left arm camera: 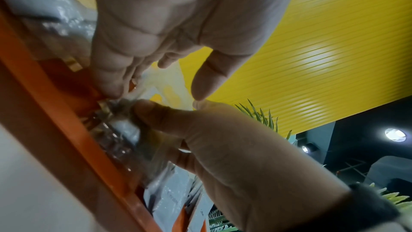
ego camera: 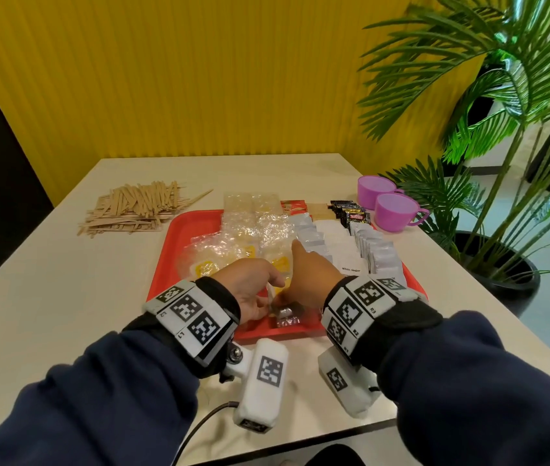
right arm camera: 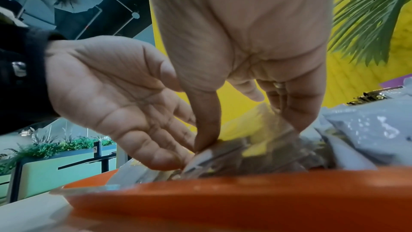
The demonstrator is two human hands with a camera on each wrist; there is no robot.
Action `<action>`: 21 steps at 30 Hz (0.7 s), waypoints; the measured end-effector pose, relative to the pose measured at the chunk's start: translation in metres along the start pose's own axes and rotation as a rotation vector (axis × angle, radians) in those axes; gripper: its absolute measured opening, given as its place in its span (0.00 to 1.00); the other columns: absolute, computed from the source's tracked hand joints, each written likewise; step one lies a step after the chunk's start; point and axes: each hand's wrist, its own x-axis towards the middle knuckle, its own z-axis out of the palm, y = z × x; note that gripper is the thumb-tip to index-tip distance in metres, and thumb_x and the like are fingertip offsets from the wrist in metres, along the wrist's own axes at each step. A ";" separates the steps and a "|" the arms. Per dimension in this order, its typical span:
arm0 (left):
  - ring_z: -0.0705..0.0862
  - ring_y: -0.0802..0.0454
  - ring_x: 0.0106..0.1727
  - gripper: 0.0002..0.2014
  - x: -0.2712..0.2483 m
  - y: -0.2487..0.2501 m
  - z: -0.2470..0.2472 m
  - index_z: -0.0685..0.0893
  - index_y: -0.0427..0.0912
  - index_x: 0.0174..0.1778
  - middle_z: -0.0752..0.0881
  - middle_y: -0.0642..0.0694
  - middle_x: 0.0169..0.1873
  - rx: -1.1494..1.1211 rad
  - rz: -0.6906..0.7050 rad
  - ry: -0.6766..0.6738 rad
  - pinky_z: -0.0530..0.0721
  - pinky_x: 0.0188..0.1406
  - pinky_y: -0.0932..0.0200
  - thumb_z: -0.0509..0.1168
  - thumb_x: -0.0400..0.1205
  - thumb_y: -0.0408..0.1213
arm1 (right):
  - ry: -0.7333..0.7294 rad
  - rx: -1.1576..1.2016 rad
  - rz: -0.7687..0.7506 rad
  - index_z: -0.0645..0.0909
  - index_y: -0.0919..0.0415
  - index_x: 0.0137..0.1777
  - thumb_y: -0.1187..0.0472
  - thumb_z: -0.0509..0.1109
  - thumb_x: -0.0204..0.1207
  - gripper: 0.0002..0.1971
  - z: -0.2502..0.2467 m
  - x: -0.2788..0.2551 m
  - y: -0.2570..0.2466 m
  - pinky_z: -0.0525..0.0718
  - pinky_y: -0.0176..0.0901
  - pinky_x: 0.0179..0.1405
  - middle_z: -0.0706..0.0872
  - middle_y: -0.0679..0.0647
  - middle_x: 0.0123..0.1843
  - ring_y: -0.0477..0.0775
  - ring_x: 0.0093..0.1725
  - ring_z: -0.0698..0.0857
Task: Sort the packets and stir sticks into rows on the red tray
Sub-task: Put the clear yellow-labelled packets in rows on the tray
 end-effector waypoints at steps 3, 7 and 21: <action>0.71 0.52 0.29 0.22 0.002 -0.002 -0.001 0.73 0.39 0.66 0.75 0.36 0.60 0.007 -0.007 0.002 0.72 0.29 0.58 0.57 0.77 0.21 | -0.004 -0.018 -0.005 0.49 0.63 0.79 0.50 0.79 0.66 0.50 0.002 -0.001 0.003 0.75 0.45 0.47 0.74 0.65 0.67 0.63 0.64 0.79; 0.80 0.46 0.42 0.16 0.000 -0.001 0.001 0.74 0.39 0.57 0.75 0.37 0.61 -0.001 -0.016 -0.004 0.77 0.41 0.57 0.59 0.76 0.21 | -0.043 -0.061 -0.019 0.43 0.66 0.81 0.52 0.77 0.69 0.53 0.003 -0.007 0.006 0.73 0.43 0.46 0.76 0.65 0.67 0.62 0.64 0.79; 0.90 0.45 0.36 0.26 -0.011 0.005 0.010 0.64 0.34 0.75 0.60 0.33 0.77 -0.107 0.016 -0.047 0.81 0.33 0.51 0.55 0.79 0.20 | -0.039 -0.009 0.004 0.32 0.68 0.80 0.63 0.74 0.72 0.55 -0.003 -0.008 0.001 0.75 0.42 0.38 0.80 0.65 0.64 0.61 0.61 0.82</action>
